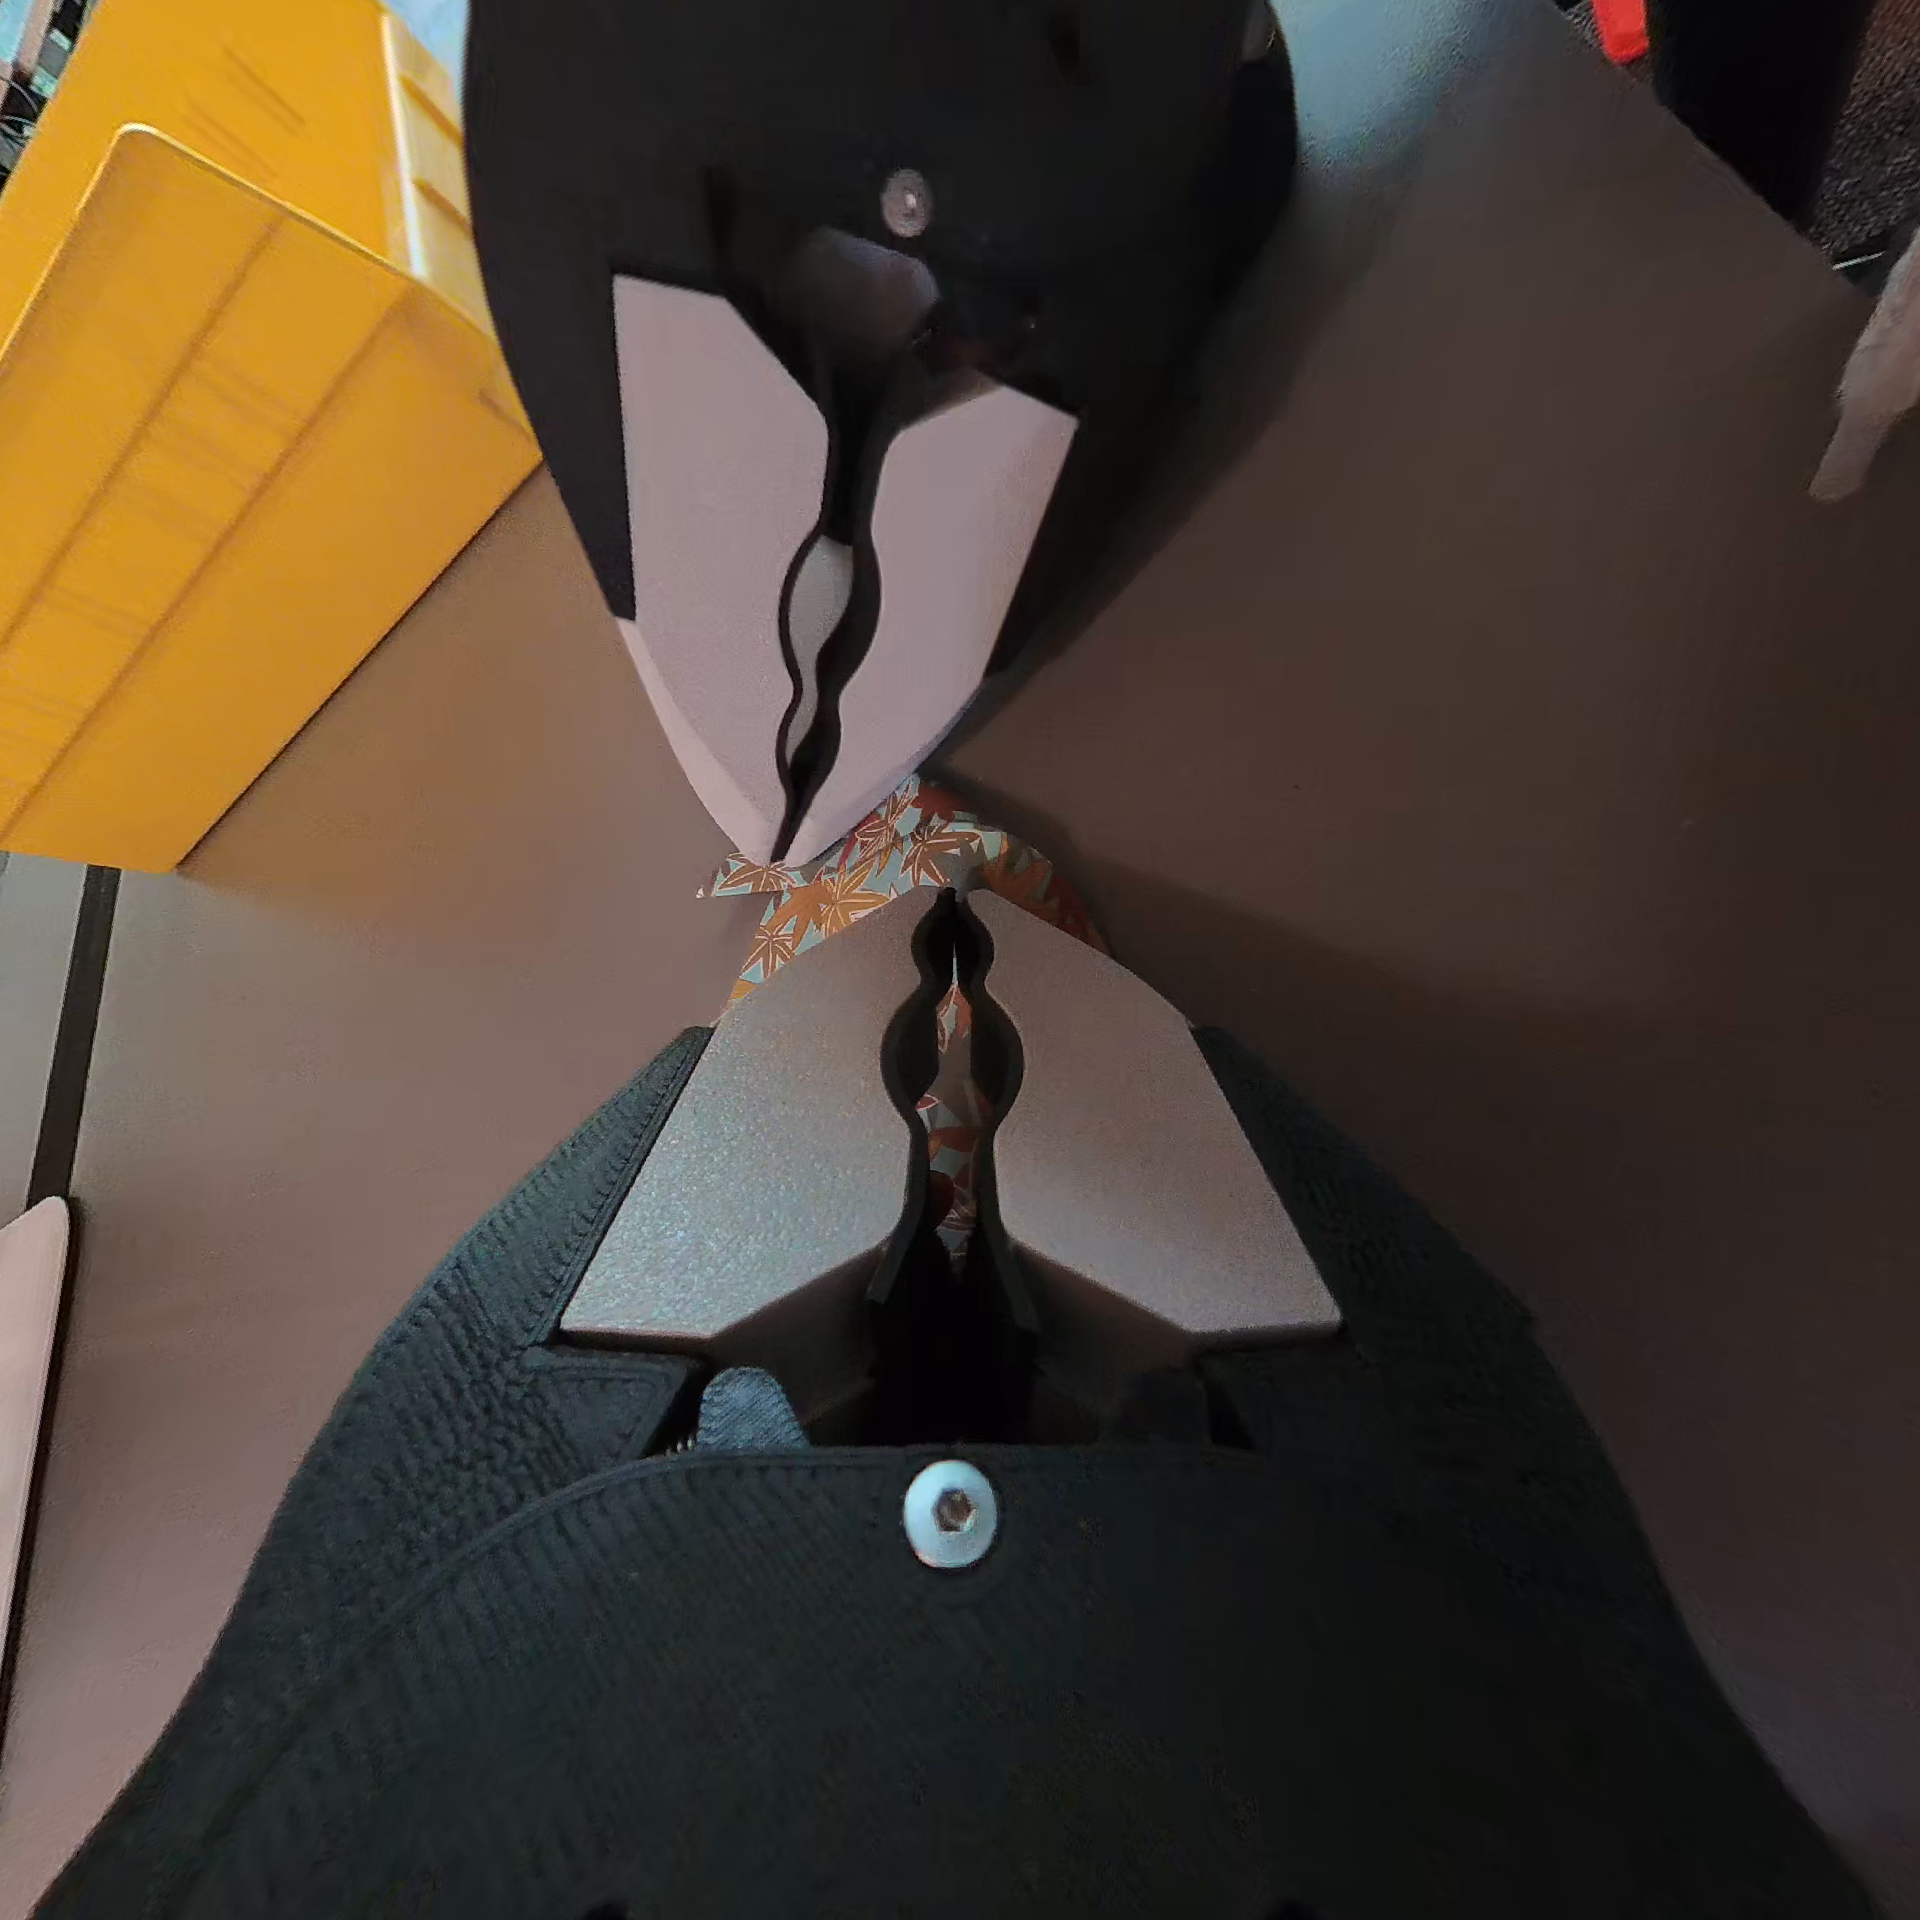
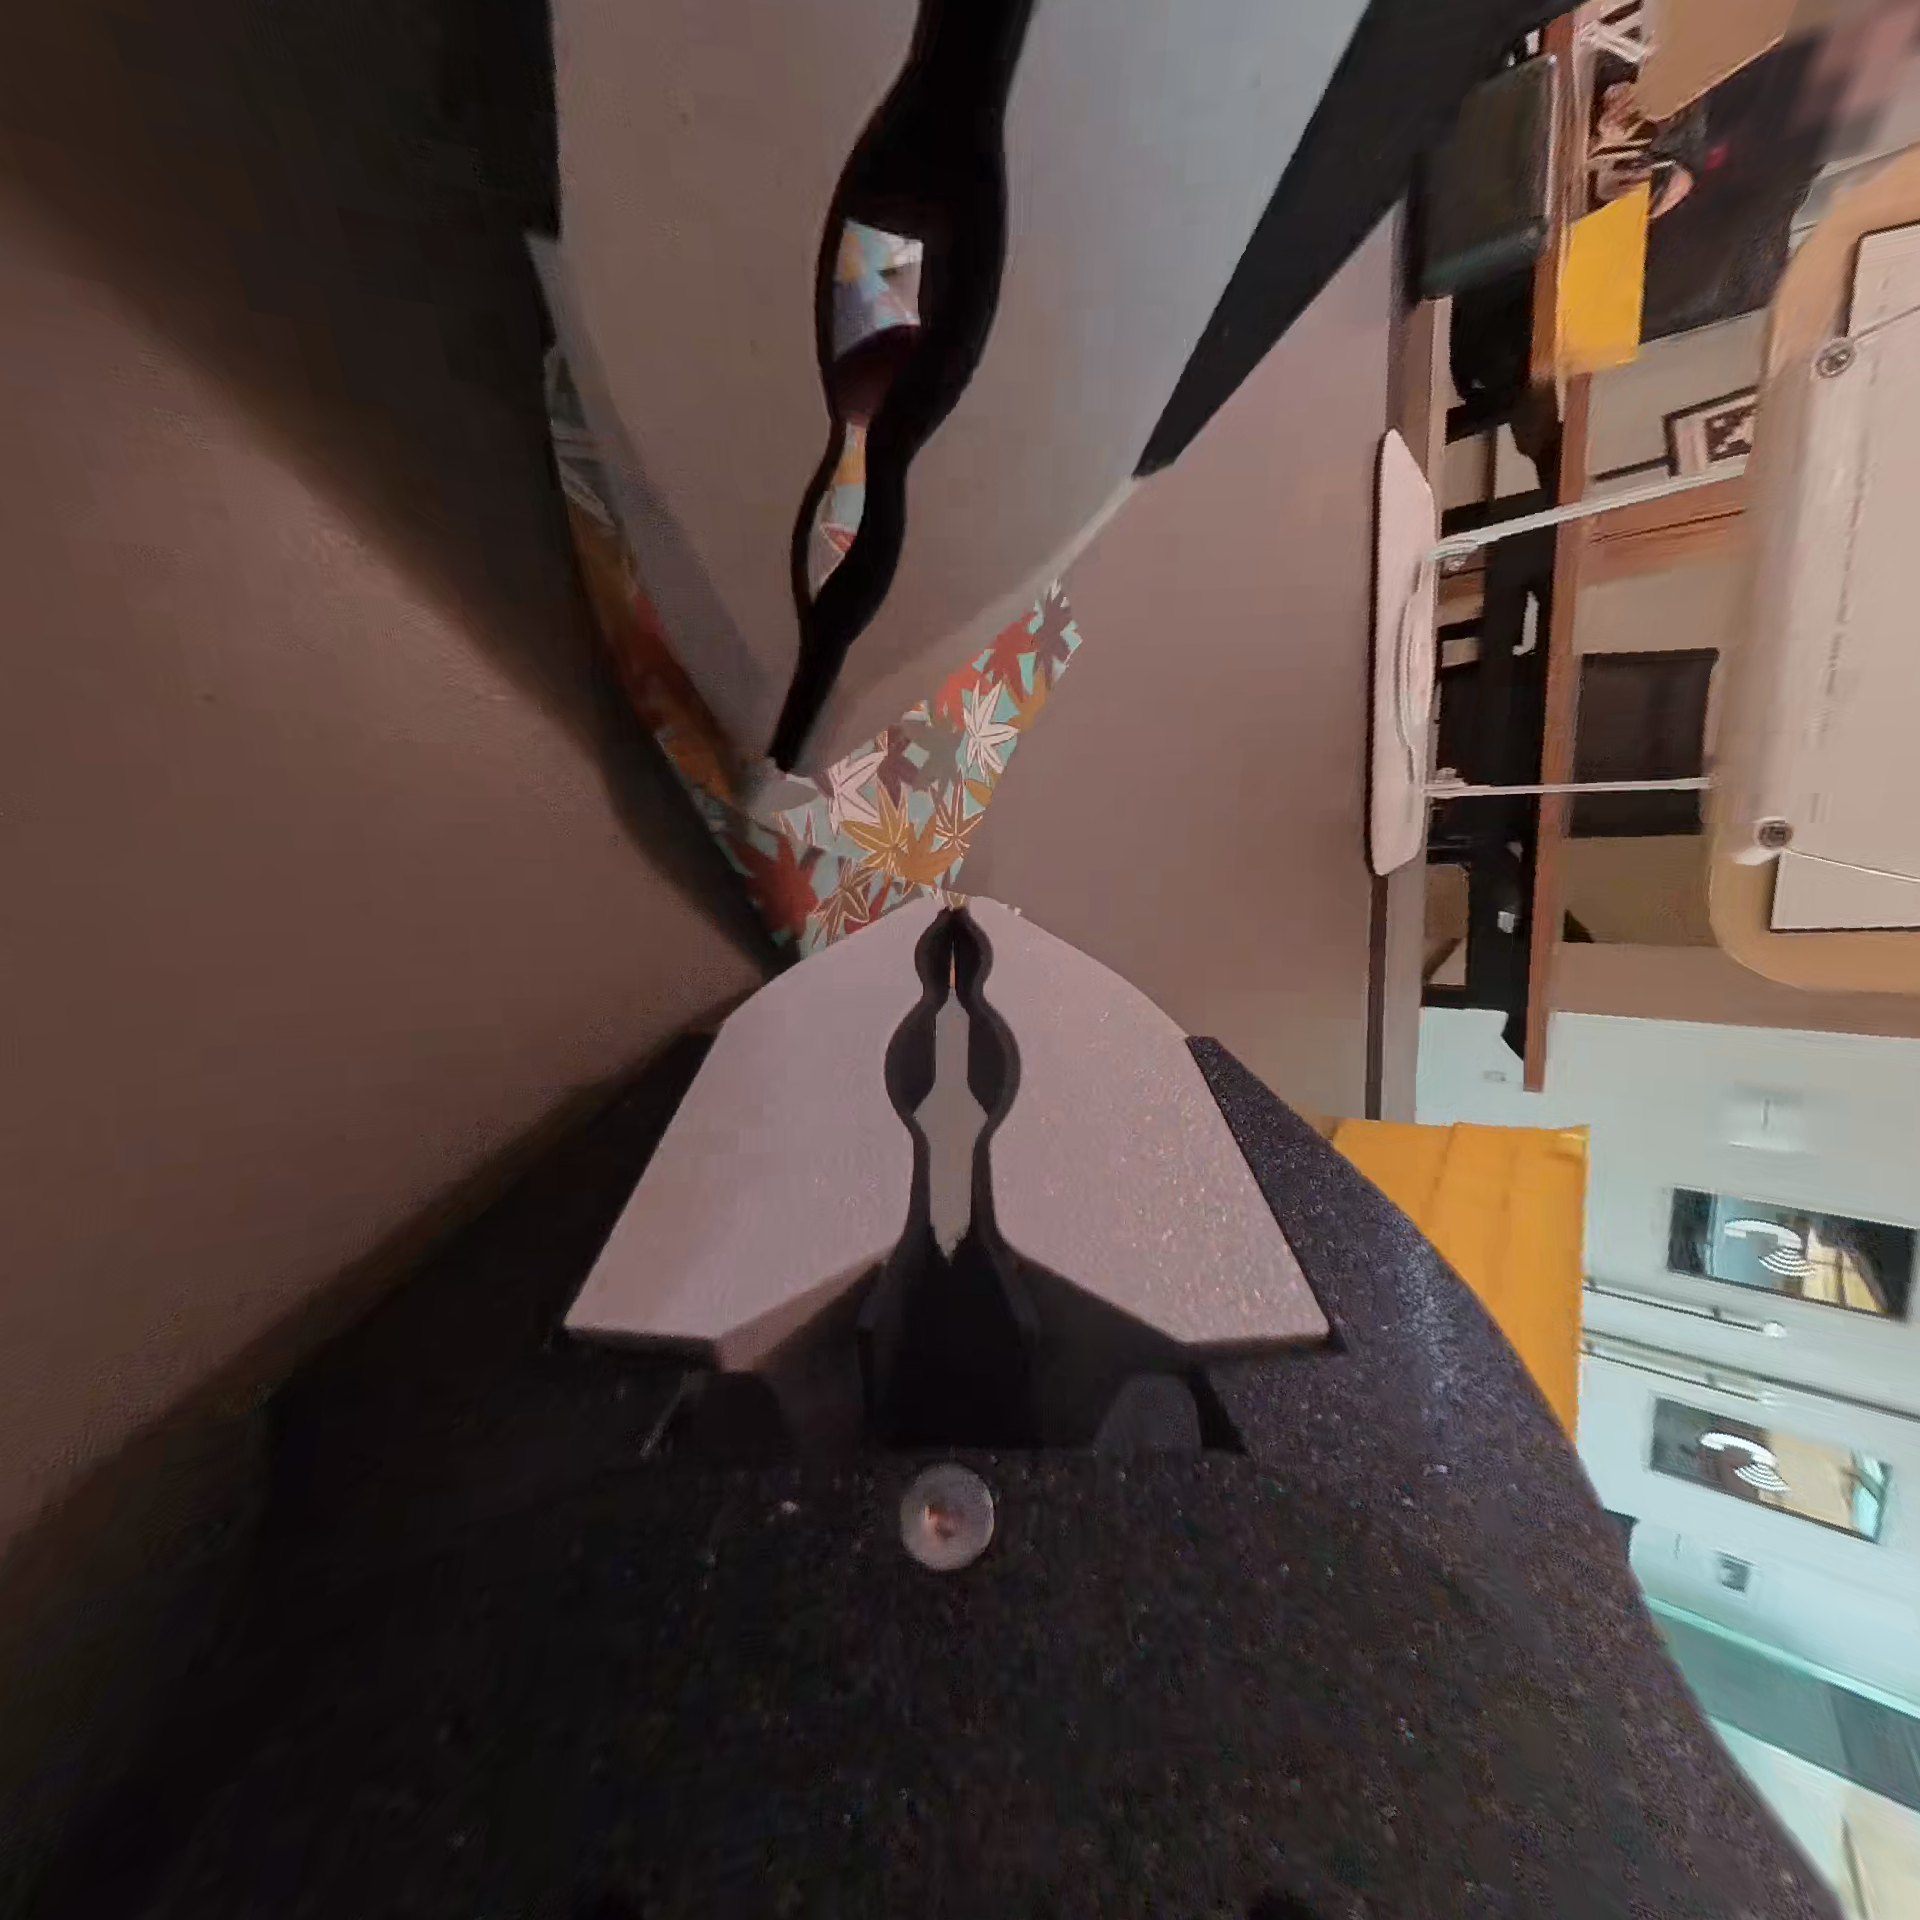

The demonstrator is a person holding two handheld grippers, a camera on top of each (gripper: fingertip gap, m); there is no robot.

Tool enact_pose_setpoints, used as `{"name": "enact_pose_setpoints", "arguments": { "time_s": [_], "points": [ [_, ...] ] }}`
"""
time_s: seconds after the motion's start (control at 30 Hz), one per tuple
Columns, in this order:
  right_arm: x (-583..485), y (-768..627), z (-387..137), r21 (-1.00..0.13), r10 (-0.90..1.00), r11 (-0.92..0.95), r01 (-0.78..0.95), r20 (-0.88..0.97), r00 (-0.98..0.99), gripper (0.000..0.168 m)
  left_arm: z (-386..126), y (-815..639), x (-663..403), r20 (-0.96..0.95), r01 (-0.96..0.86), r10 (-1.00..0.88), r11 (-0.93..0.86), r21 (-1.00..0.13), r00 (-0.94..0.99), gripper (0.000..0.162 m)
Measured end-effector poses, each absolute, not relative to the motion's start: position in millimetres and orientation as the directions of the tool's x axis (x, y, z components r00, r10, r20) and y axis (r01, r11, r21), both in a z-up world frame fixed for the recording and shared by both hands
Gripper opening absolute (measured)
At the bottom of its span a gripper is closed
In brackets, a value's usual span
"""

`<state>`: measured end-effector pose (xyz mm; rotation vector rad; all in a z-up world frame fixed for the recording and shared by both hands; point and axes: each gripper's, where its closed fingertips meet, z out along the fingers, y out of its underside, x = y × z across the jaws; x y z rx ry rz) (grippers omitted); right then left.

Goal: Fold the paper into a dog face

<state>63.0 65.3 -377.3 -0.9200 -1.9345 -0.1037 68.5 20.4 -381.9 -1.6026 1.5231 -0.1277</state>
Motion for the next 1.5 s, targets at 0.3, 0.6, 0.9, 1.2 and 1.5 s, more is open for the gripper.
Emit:
{"name": "enact_pose_setpoints", "arguments": {
  "time_s": [0.3,0.6,0.9,1.2,1.5],
  "points": [
    [61.5,62.5,-376.8,-0.174,0.428,0.800,0.574,0.837,-0.342,0.000,-381.7,20.9,68.8,-0.487,-0.749,-0.840,0.160,-0.643,0.238,0.000],
    [60.6,60.1,-374.8,-0.055,0.281,0.842,0.536,0.894,-0.350,0.000,-377.5,22.2,50.3,-0.470,-0.755,-0.843,0.124,-0.644,0.262,0.000],
    [60.9,59.8,-374.2,-0.005,0.237,0.837,0.547,0.905,-0.354,0.000,-324.7,12.5,-19.9,-0.385,-0.580,-0.628,-0.131,-0.804,0.676,0.015],
    [60.3,58.8,-372.7,0.065,0.162,0.844,0.533,0.915,-0.369,0.000,-352.5,32.8,78.5,-0.578,-0.767,-0.633,-0.041,-0.640,0.516,0.002],
    [60.6,58.9,-373.9,0.004,0.215,0.857,0.515,0.906,-0.364,0.000,-380.4,33.0,76.8,-0.573,-0.837,-0.677,-0.119,-0.535,0.462,0.000]
  ]
}}
